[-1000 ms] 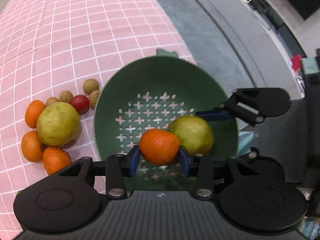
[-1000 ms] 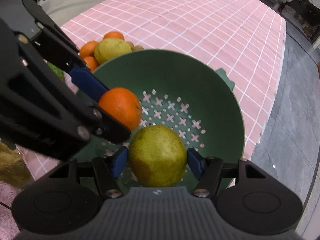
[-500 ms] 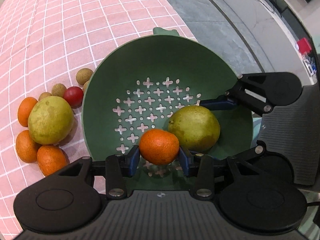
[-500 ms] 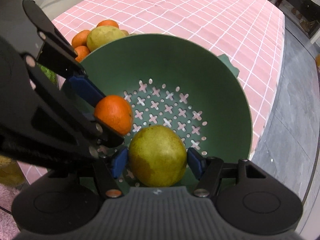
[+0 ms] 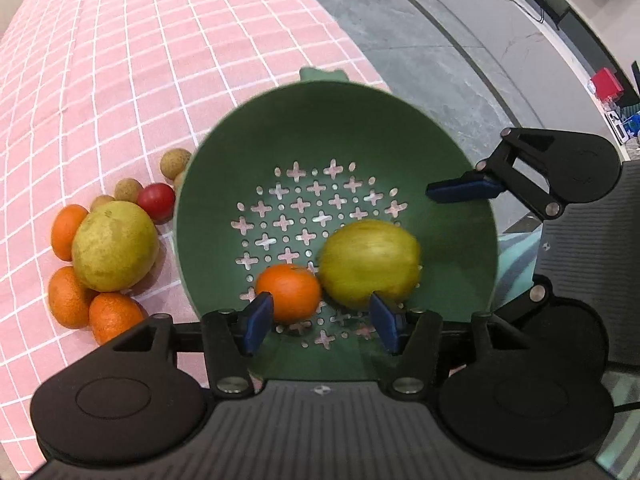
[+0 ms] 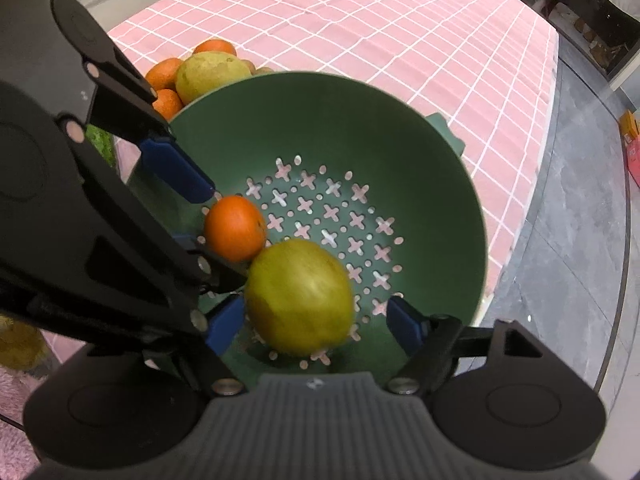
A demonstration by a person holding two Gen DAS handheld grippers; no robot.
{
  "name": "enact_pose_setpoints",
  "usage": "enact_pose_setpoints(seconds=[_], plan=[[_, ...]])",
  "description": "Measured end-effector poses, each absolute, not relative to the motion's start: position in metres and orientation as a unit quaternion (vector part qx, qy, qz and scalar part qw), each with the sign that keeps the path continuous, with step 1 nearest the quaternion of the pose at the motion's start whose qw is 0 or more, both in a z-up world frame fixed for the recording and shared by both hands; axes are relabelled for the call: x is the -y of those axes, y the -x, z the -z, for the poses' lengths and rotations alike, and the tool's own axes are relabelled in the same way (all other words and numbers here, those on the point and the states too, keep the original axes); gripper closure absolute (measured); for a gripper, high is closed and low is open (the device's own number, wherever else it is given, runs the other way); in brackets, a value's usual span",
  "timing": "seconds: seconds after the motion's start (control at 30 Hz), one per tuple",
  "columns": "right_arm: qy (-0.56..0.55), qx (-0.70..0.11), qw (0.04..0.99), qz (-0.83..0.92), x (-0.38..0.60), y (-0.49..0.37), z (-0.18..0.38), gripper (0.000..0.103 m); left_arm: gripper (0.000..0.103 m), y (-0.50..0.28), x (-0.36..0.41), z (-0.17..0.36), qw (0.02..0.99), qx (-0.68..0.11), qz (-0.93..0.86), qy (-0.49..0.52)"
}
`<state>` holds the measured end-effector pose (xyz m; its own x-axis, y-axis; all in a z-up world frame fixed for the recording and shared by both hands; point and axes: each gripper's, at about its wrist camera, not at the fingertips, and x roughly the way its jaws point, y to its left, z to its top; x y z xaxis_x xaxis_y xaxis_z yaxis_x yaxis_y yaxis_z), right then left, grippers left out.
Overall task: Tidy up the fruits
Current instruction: 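Open the left gripper over the colander while the right gripper releases the pear inside, then move both tools back toward the fruit pile beside the colander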
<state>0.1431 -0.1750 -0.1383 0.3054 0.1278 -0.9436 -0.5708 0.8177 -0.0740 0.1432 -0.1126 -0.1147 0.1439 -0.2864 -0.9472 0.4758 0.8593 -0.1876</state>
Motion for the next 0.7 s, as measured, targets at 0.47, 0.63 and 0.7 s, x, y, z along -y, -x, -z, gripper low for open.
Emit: enact_pose_setpoints(seconds=[0.47, 0.63, 0.7], plan=[[0.129, -0.446, 0.871, -0.160, 0.173, -0.113, 0.075, 0.016, 0.037, -0.102, 0.080, 0.026, 0.835, -0.481, 0.261, -0.048], [0.099, -0.404, 0.898, -0.141, 0.158, -0.100, 0.053, 0.012, 0.036, -0.087, 0.059, 0.003, 0.865, -0.437, 0.244, -0.040], [0.090, -0.390, 0.907, -0.132, 0.149, -0.094, 0.050, 0.011, 0.036, -0.083, 0.048, -0.002, 0.873, -0.428, 0.230, -0.034]])
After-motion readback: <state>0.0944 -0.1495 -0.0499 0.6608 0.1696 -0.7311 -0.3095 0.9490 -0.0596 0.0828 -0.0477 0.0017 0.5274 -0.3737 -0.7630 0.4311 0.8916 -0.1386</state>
